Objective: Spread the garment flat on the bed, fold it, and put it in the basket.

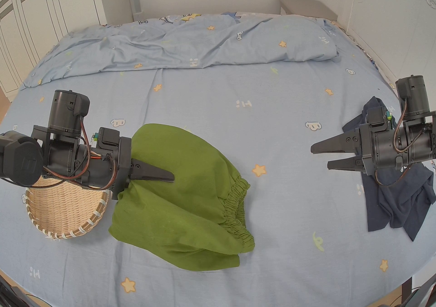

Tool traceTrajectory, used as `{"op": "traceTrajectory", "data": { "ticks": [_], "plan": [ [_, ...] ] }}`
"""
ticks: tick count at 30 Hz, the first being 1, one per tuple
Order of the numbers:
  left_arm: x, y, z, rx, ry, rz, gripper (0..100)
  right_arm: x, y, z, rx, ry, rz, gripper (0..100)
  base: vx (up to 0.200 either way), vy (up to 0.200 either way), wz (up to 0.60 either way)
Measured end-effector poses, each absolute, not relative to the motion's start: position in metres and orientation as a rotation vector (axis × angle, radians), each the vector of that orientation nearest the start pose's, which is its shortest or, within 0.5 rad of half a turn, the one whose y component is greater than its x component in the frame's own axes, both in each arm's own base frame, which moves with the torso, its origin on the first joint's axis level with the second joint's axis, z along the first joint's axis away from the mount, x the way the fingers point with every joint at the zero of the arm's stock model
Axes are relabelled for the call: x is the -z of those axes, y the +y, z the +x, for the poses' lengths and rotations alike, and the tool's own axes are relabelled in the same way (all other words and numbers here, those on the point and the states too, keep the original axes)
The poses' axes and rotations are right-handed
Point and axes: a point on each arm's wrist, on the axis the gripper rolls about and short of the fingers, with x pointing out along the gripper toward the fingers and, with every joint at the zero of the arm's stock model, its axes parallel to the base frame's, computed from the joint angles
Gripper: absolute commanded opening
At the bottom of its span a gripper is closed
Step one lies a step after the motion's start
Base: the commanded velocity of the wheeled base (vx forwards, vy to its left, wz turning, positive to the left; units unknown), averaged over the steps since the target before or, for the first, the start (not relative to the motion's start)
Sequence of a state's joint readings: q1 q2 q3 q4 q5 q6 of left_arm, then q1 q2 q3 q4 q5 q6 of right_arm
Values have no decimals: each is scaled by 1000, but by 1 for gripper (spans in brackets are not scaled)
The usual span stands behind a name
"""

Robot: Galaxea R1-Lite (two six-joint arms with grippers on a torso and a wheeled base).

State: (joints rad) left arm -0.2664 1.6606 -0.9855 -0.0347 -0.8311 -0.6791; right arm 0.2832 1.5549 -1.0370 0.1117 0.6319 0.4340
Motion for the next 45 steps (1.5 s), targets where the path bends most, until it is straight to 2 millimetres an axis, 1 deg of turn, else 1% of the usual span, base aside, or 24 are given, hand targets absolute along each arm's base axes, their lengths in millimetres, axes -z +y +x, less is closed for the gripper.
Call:
{"op": "traceTrajectory", "data": {
  "ticks": [10,13,18,21,25,28,33,39,44,45],
  "plan": [
    [-188,-103,265,823,1006,-734,0,-221,86,249,-733,825,502,100,0,180,0],
    [-184,-109,261,811,987,-670,0,-221,86,249,-729,826,502,100,0,0,0],
    [-180,-121,252,817,943,-517,0,-223,86,248,-728,820,501,100,0,0,0],
    [-183,-128,248,837,925,-479,0,-224,86,247,-730,814,500,100,0,0,0],
    [-200,-130,248,861,871,-465,0,-225,86,246,-732,810,498,100,0,0,0],
    [-214,-124,250,863,818,-447,0,-226,85,245,-732,807,498,100,0,0,0],
    [-235,-108,257,837,716,-435,0,-226,85,245,-732,803,497,100,0,0,0],
    [-258,-74,263,746,598,-458,0,-227,84,245,-729,798,498,100,0,0,0],
    [-273,-41,264,651,517,-478,0,-227,84,245,-729,796,498,100,0,0,0],
    [-273,-38,264,641,511,-480,0,-227,84,245,-729,796,498,100,0,0,0]
  ]
}}
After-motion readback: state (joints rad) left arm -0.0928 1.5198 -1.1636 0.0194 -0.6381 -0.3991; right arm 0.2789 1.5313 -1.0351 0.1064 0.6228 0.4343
